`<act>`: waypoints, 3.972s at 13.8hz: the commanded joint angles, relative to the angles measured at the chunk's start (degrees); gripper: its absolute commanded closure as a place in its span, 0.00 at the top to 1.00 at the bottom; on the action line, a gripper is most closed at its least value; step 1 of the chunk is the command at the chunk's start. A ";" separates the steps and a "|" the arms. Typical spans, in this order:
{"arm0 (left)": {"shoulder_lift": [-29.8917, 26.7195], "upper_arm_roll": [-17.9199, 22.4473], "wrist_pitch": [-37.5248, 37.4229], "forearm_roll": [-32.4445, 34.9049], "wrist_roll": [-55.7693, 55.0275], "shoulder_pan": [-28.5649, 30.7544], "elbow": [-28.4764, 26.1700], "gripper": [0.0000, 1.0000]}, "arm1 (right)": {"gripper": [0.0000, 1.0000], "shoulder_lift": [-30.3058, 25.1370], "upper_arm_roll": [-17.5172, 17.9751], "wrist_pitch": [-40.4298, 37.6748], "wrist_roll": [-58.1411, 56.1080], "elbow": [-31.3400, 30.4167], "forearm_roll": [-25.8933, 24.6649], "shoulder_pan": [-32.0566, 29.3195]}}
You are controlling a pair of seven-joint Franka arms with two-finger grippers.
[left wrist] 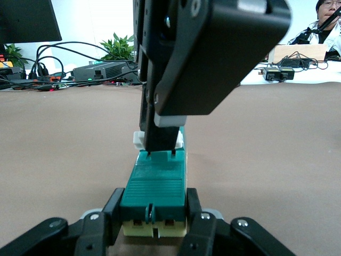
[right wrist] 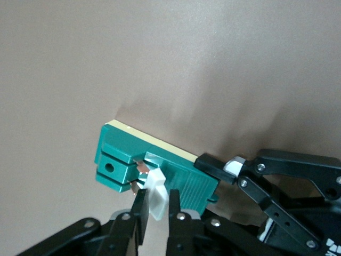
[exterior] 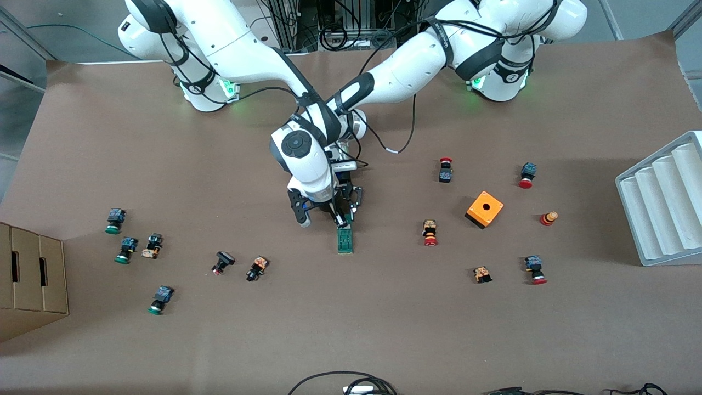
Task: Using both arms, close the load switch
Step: 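Push the white lever toward the switch body with the right gripper, then press the white lever fully shut with the right gripper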
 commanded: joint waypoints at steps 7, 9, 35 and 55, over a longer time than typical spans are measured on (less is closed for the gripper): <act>1.34 -0.27 -0.51 0.49 1.06 0.60 1.17 0.51 | 0.20 3.64 -0.12 -0.37 -0.28 6.87 1.00 -2.81; 1.34 -0.27 -0.51 0.49 1.06 0.60 1.17 0.51 | 0.20 3.91 -0.12 -1.34 -0.28 8.01 1.09 -3.33; 1.70 -0.27 -0.51 0.58 0.88 0.77 1.08 0.51 | 0.23 10.24 -0.12 -4.33 -0.10 17.33 1.09 -6.06; 1.78 -0.27 -0.51 0.76 1.06 0.77 1.17 0.51 | 0.23 12.00 -0.12 -3.89 0.08 17.77 1.00 -5.97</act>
